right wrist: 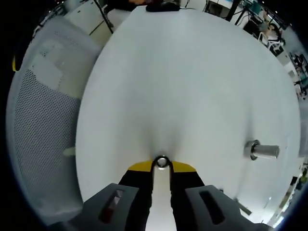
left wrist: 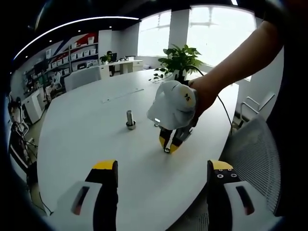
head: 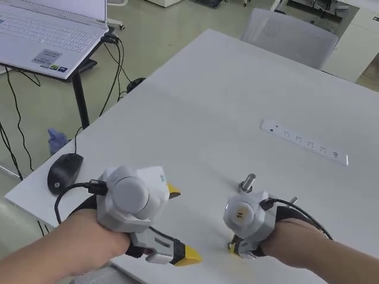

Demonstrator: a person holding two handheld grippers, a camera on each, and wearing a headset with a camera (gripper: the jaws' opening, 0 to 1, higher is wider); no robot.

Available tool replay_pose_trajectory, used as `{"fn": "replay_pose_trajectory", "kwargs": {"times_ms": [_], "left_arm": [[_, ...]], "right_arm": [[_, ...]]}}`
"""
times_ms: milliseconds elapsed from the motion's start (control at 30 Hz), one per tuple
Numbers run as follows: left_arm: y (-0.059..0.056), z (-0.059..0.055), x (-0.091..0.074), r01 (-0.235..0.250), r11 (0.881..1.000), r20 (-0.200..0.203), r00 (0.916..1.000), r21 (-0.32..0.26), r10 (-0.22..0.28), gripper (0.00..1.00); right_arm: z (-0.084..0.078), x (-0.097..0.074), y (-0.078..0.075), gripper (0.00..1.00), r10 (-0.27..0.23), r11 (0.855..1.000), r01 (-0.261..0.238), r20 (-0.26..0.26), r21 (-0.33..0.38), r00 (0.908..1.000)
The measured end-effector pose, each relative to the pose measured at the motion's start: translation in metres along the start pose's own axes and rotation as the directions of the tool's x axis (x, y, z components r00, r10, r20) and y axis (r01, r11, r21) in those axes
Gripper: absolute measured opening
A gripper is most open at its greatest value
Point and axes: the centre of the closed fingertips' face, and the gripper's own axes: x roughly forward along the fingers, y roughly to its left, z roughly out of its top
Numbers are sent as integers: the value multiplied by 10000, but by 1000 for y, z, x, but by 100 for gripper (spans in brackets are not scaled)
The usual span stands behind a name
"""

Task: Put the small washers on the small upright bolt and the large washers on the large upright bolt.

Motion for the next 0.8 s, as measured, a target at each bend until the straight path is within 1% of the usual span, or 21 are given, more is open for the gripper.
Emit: {"fn": "replay_pose_trajectory", "kwargs": {"times_ms": [67,133,200,233,267,333,433,533,567,667,800], "left_arm": [[0,-1,-1,2,10000,-31,10000,3,-2,75],[0,-3,-2,-17,10000,-72,10000,-12,17,74],[-1,-4,-1,-19,10000,-98,9999,-32,19,73],[-2,-4,-1,-5,10000,-100,9999,-35,4,73],[-3,-4,-1,16,10000,-104,9999,-22,-16,73],[-5,-5,0,48,10000,-123,9999,-6,-48,72],[-7,-5,0,102,9999,-97,9999,-3,-102,72],[-8,-5,1,137,9999,-126,9998,14,-137,72],[-8,-5,1,130,9999,-111,9999,20,-130,72],[-5,-2,1,72,9999,-21,10000,77,-71,75],[-2,-2,3,70,10000,-46,10000,47,-69,76]], "right_arm": [[1,0,0,13,-4,10000,4,-316,5,9995],[0,0,1,12,-45,10000,46,-444,35,9990],[-1,-1,0,12,-87,10000,89,-334,39,9994],[-1,-1,0,12,-63,9990,64,-24,446,10000],[-1,-1,-1,11,-49,9980,40,132,637,9999],[-2,-2,-1,11,-55,9975,28,383,713,9993],[-1,-1,-1,11,-171,9971,136,460,752,9988],[-1,-2,-2,11,-107,9953,59,497,963,9987],[-1,-2,-2,11,-39,9939,-21,543,1104,9985],[-1,-5,-5,12,-78,9902,-27,741,1400,9972],[-8,-11,-6,12,-150,9889,34,770,1482,9969]]}}
